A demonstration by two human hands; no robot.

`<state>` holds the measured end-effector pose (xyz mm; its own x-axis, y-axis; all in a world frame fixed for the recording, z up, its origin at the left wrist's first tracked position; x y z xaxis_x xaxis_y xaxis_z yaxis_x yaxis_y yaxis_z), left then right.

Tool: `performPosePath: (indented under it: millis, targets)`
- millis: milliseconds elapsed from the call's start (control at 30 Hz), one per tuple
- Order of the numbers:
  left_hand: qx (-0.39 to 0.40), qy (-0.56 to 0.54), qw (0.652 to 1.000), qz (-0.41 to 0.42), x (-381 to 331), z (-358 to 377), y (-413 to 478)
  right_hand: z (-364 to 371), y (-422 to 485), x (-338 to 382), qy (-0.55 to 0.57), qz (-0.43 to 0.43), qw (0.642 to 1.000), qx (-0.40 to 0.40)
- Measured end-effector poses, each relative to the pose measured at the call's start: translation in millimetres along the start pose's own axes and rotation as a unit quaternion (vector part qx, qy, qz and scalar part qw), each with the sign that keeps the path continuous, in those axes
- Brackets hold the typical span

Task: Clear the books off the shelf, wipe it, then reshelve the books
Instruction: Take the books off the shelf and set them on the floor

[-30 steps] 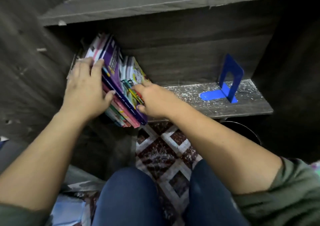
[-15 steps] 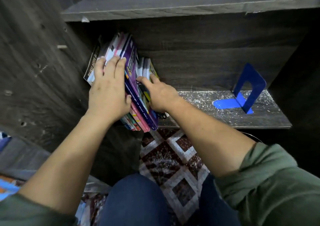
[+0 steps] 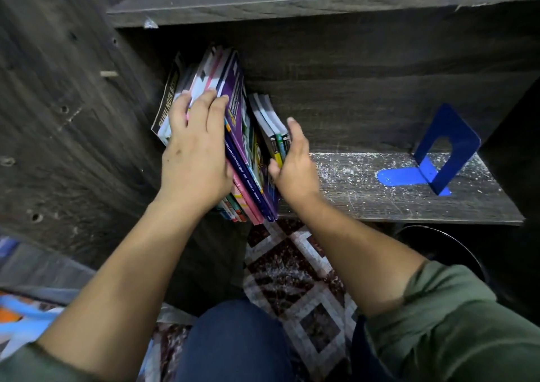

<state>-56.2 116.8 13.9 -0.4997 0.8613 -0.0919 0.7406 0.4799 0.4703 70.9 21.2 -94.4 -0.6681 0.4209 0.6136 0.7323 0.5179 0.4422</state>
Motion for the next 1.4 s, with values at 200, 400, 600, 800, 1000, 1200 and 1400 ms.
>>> performPosePath:
  millis: [200, 400, 600, 800, 1000, 1200, 1400]
  targets:
    - [0.006, 0.005, 1.0, -0.009, -1.5, 1.5, 0.2, 18.3, -8.4, -19.9, 0.153, 0.215, 0.963, -0.055]
    - [-0.006, 0.016, 1.0, -0.011, -3.0, 0.9, 0.6, 3.7, 0.1, -35.0, 0.126, 0.182, 0.972, -0.082]
    - [-0.012, 0.079, 0.996, -0.05, -29.3, -2.7, -6.9, -70.4, -24.4, -39.2, -0.035, 0.065, 0.99, -0.122]
    - [-0.052, 0.06, 0.967, 0.243, -134.1, 5.9, -35.7, -148.0, -111.7, -52.5, -0.165, -0.015, 0.985, -0.045]
    - [-0.001, 0.07, 0.897, 0.437, -237.8, 21.6, -86.5, -218.9, -211.5, -88.6, -0.208, 0.033, 0.976, -0.056]
    - [0.055, 0.065, 0.84, 0.536, -336.6, 24.5, -151.6, -273.6, -299.0, -130.2, -0.137, 0.204, 0.969, -0.017]
    - [0.192, 0.079, 0.779, 0.592, -412.7, 49.5, -226.9, -290.9, -386.4, -169.2, -0.123, 0.305, 0.944, 0.035]
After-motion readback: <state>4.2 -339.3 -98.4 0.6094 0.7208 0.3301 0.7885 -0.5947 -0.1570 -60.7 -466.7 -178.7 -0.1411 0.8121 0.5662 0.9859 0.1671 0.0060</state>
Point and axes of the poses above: each hand's wrist, its own y-axis towards the middle knuckle, its own z-axis out of the palm, x = y × z, the point moved 2 cm from there along y, towards the middle knuckle, and after that the axes turned 11 degrees about -z, right-handed, at the moved point
